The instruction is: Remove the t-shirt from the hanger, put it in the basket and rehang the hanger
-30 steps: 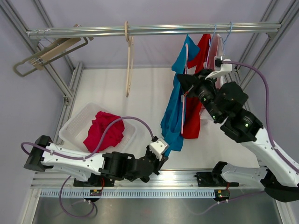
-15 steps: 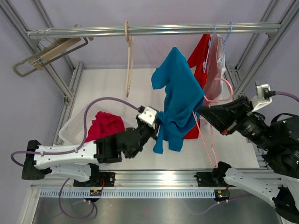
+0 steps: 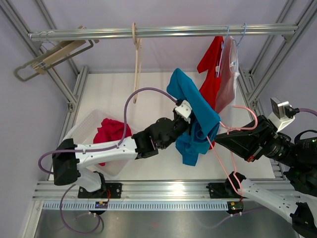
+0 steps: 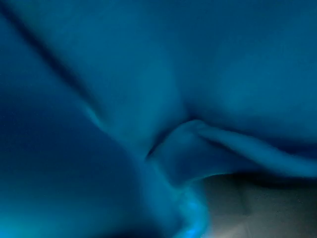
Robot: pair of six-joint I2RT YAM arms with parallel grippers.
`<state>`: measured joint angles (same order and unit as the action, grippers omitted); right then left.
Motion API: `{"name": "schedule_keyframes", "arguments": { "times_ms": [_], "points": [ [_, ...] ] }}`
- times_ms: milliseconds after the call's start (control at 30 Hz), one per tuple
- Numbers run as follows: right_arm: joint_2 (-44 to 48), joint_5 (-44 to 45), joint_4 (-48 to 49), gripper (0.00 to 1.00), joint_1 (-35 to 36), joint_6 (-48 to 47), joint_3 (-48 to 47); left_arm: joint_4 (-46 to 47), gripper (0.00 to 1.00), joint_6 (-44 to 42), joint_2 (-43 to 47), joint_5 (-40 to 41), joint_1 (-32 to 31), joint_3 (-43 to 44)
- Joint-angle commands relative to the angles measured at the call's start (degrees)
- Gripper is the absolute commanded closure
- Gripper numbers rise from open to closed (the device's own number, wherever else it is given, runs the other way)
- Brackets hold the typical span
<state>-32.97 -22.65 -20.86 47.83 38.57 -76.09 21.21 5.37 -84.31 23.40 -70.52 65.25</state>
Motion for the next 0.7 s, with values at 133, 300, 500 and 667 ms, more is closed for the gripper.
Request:
{"name": "schedule_keyframes", "arguments": {
  "times_ms": [133,300,500,667],
  "points": [
    [4.4,0.0,0.0,1.00,-0.4,-1.9,-1.1,6.8,1.00,-6.8,9.0,8.1,-4.1,0.2],
    [9.8,3.8,-10.1,1.00,-0.4,-3.5,-1.4,-5.0,1.00,-12.6,21.4,17.5,-9.6,0.0],
    [15.7,10.1,-23.0,1.00,-0.3,-3.1,2.8,-30.1,1.00,-10.9,30.4,13.9,-10.1,18.6],
    [16.7,16.1,-26.6,1.00,-0.4,-4.1,4.2,-45.6,1.00,-12.2,25.7,12.2,-10.1,44.9]
  ]
}}
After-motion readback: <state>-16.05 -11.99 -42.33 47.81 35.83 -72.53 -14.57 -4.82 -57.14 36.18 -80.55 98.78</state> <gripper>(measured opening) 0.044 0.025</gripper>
